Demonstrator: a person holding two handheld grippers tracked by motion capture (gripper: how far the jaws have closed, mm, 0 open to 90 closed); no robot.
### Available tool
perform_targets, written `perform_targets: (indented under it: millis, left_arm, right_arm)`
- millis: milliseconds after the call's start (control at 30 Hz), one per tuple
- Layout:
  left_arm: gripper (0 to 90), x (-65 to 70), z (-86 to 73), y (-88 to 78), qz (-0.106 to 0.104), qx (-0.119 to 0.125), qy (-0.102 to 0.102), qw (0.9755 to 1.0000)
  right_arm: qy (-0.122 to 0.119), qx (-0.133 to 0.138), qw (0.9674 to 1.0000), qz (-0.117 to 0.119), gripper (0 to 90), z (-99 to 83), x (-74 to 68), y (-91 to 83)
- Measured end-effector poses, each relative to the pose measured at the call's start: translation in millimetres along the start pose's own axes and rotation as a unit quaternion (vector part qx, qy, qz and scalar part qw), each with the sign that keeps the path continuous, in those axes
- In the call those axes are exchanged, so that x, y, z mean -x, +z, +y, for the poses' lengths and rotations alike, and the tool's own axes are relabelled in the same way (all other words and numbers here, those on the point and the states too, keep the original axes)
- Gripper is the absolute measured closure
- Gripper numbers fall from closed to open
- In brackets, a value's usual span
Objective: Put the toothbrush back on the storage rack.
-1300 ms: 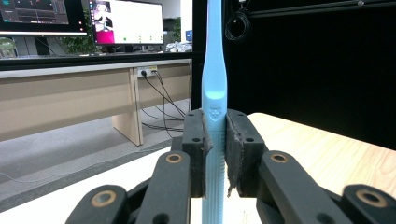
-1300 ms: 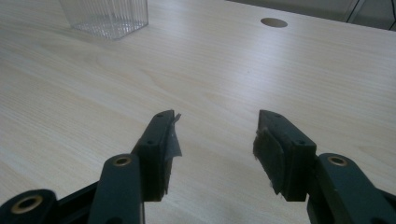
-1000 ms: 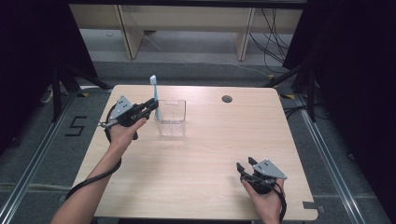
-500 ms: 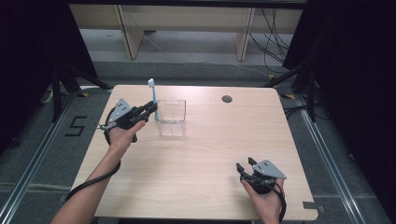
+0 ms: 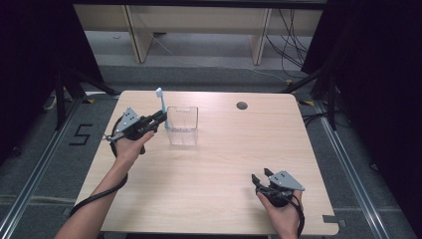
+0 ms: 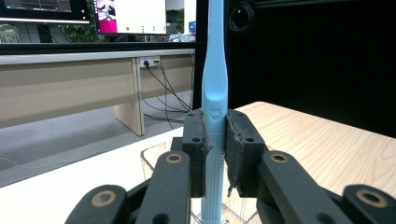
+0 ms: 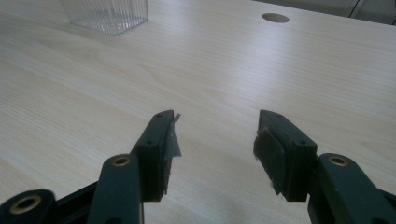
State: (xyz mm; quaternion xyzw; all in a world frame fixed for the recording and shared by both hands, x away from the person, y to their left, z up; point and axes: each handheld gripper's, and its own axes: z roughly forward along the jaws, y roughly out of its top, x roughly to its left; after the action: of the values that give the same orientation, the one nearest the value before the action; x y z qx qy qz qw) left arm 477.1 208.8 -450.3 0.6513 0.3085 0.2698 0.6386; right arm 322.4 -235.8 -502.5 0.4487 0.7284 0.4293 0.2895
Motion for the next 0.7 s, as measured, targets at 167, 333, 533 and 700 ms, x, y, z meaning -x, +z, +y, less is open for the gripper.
perform_targets:
  millis: [167, 333, 533, 700]
  left_arm:
    - [78.1, 0.1, -3.6, -1.5, 0.001, -0.005, 0.001, 1.0]
    - [78.1, 0.2, -6.8, -2.6, 0.002, -0.009, 0.0, 1.0]
    - [78.0, 0.2, -10.5, -3.3, 0.003, -0.012, -0.003, 0.9999]
    - [78.0, 2.3, -13.3, -4.8, 0.009, -0.023, -0.012, 0.9996]
  right_arm:
    - [0.011, -0.005, 0.9999, 0.005, 47.9, -0.5, -1.5, 0.3]
    - [0.01, -0.005, 0.9999, 0.005, 47.9, -0.6, -1.7, 0.7]
    - [0.008, -0.005, 1.0, 0.002, 47.8, -0.6, -1.5, 0.4]
    - [0.0, -0.002, 1.0, 0.0, 47.8, -0.6, -0.6, 0.9]
